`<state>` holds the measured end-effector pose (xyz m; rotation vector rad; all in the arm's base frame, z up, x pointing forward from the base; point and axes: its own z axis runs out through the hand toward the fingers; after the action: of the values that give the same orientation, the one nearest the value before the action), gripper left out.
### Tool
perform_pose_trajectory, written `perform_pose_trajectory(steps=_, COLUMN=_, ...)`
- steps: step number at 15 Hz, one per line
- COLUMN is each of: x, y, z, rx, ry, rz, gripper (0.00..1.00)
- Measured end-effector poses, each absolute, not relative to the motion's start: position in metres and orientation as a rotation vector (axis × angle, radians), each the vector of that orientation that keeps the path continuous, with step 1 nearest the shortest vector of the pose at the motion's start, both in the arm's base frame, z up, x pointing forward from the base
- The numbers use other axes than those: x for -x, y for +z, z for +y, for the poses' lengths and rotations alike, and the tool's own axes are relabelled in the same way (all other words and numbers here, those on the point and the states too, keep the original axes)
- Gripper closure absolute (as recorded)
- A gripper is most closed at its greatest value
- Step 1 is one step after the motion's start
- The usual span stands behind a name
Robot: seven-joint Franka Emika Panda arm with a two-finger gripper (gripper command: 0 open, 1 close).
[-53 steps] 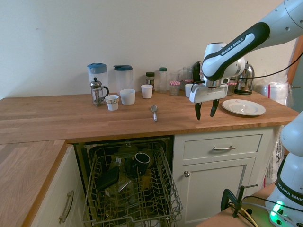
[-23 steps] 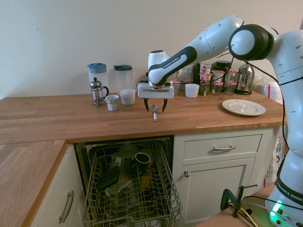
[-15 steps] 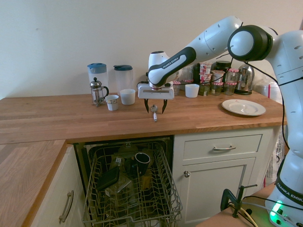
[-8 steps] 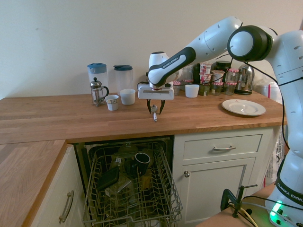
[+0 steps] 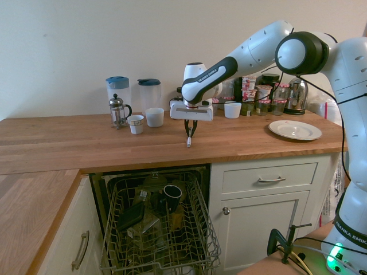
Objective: Put the spoon in the dishwasher
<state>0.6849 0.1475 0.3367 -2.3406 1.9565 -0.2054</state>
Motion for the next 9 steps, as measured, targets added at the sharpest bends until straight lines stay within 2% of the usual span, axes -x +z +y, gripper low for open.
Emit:
perform_pose_trajectory(steps=5, x=-0.672, y=0.360, z=0.141, rx=2.324, ry=-0.236, rz=1.924, gripper=1.00)
perform_pose_trajectory(steps=9, x=-0.612, y=0.401, z=0.153, rx=2.346, ry=-0.200, rz=1.837, gripper=1.00)
